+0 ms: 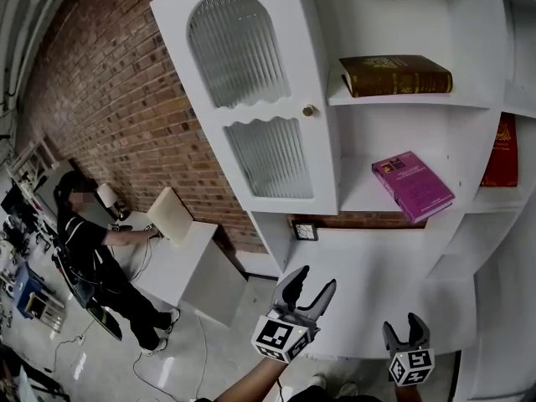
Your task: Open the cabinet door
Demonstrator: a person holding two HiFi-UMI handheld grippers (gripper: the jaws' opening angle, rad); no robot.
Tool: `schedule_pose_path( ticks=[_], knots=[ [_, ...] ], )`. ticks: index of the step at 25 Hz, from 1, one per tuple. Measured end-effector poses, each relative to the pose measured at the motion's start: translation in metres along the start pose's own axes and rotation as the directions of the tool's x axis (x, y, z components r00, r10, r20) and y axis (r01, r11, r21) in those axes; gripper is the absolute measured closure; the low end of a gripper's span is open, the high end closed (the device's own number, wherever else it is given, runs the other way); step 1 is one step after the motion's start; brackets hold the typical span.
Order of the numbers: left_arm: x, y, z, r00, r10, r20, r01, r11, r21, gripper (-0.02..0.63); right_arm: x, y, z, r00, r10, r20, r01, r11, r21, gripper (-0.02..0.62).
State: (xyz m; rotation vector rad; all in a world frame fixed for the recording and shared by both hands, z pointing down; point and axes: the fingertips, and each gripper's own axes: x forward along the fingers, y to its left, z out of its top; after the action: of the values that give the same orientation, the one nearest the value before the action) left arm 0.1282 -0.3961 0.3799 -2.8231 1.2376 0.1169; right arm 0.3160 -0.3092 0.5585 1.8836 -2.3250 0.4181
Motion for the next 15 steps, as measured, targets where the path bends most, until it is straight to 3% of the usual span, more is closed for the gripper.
schedule_pose_path(
  ticks=[9, 15],
  knots=[
    [0.043, 0.039, 0.073, 0.997, 0.004, 0.074, -0.003, 1.000, -0.015, 0.342, 0.043, 0.016, 0.056, 0.996, 0.028, 0.080, -0.031, 0.999, 0.030, 0.308],
    [0.067, 0.060, 0.124, 0.993, 0.004, 0.119, -0.009, 0.999, 0.040, 0.342, 0.070, 0.038, 0.076, 0.991, 0.088, 0.100, -0.088, 0.996, -0.011, 0.308]
  ],
)
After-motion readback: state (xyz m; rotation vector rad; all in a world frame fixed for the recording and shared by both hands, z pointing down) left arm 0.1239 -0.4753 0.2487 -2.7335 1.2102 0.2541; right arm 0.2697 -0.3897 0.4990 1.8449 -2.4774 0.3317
